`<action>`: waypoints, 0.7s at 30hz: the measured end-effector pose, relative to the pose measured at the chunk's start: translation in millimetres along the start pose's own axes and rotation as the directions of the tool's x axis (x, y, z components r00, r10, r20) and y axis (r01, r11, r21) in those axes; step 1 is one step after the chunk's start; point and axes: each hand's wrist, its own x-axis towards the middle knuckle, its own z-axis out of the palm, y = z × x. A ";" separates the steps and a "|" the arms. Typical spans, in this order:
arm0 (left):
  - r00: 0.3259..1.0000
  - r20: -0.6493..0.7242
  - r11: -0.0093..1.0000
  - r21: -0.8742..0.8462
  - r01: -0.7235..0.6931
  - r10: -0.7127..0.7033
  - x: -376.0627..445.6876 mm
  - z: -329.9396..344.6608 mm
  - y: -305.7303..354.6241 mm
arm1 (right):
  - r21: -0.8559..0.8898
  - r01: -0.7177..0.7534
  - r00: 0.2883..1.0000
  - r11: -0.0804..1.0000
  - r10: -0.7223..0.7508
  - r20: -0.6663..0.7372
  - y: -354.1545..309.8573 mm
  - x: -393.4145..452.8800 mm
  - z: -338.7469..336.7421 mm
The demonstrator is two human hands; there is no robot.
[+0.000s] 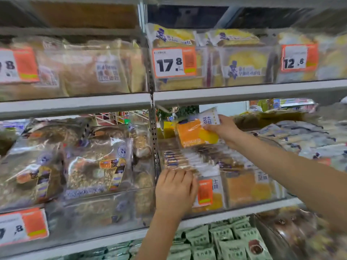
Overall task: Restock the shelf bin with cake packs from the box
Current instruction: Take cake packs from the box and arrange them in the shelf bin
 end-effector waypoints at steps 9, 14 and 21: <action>0.995 -0.099 0.999 0.039 -0.021 0.025 -4.6 8.4 -0.7 | -0.043 -0.198 0.973 0.979 0.202 0.112 53.3 96.3 80.1; 0.994 -0.107 0.999 0.048 -0.024 0.029 -5.3 9.3 -1.0 | -0.203 -0.152 0.966 0.967 0.189 0.178 63.8 100.3 86.1; 0.993 -0.119 0.999 0.046 -0.011 0.016 -5.6 9.8 1.0 | -0.104 -0.153 0.986 0.983 0.158 0.043 60.0 98.1 91.7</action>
